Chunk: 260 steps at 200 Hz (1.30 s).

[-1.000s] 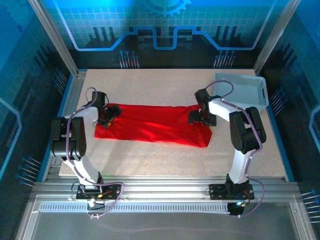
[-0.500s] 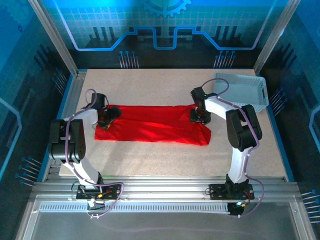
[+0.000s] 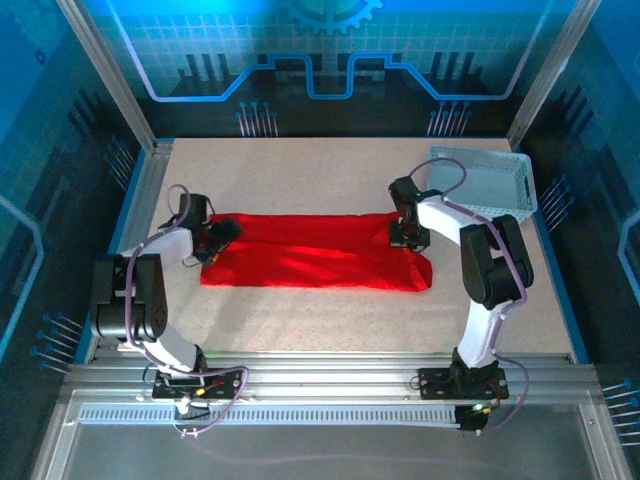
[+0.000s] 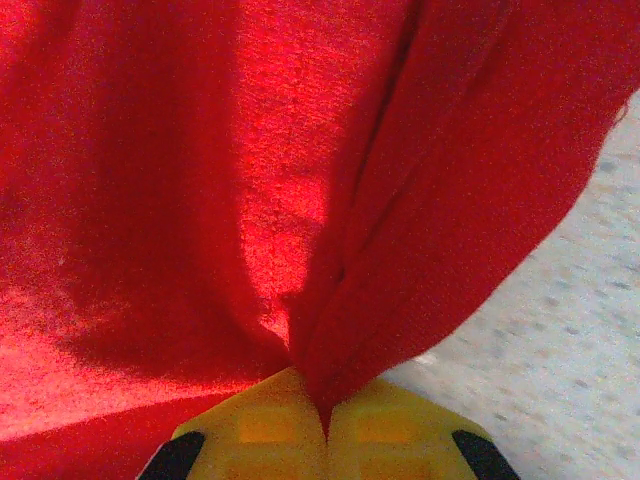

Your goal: Fold the inside-out t-shirt

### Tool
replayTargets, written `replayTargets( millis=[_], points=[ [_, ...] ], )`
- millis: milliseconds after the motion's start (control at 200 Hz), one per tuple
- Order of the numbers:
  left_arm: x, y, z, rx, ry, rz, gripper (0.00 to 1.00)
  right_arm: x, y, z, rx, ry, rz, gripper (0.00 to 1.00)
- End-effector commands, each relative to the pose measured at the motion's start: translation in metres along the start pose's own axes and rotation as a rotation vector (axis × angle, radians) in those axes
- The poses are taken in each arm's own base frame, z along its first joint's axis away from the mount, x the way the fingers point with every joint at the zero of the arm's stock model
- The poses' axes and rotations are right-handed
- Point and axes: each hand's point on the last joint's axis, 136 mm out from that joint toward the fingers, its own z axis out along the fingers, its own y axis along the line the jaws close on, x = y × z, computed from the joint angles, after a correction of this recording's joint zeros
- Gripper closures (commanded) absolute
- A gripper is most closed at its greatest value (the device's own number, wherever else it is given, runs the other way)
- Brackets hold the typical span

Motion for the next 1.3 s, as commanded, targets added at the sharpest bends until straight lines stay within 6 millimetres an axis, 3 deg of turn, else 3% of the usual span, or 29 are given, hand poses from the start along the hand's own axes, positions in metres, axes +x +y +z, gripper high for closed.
replayTargets(
  millis=[0,150,280,455,620,930,1296],
  points=[
    [-0.011,-0.010,-0.028,0.021,-0.068,0.017,0.11,0.001,-0.028,-0.024,0.105,-0.032,-0.039,1.00],
    [-0.026,-0.017,-0.048,0.019,-0.138,0.050,0.07,0.004,-0.037,-0.045,0.135,-0.059,-0.075,1.00],
    [-0.030,-0.016,-0.038,-0.027,-0.114,0.087,0.07,0.005,-0.036,-0.064,0.133,-0.086,-0.098,1.00],
    [-0.031,0.001,-0.016,-0.216,-0.070,0.167,0.08,0.000,-0.034,-0.090,0.174,-0.107,-0.155,1.00],
    [-0.014,0.001,0.007,-0.246,0.012,0.196,0.15,-0.004,-0.038,-0.104,0.257,-0.089,-0.206,1.00],
    [0.020,0.008,0.031,-0.237,0.149,0.189,0.30,-0.004,-0.027,-0.108,0.257,-0.077,-0.239,1.00],
    [0.078,-0.003,0.029,-0.182,0.241,0.248,0.43,-0.025,-0.036,-0.145,0.333,-0.104,-0.293,1.00]
  ],
)
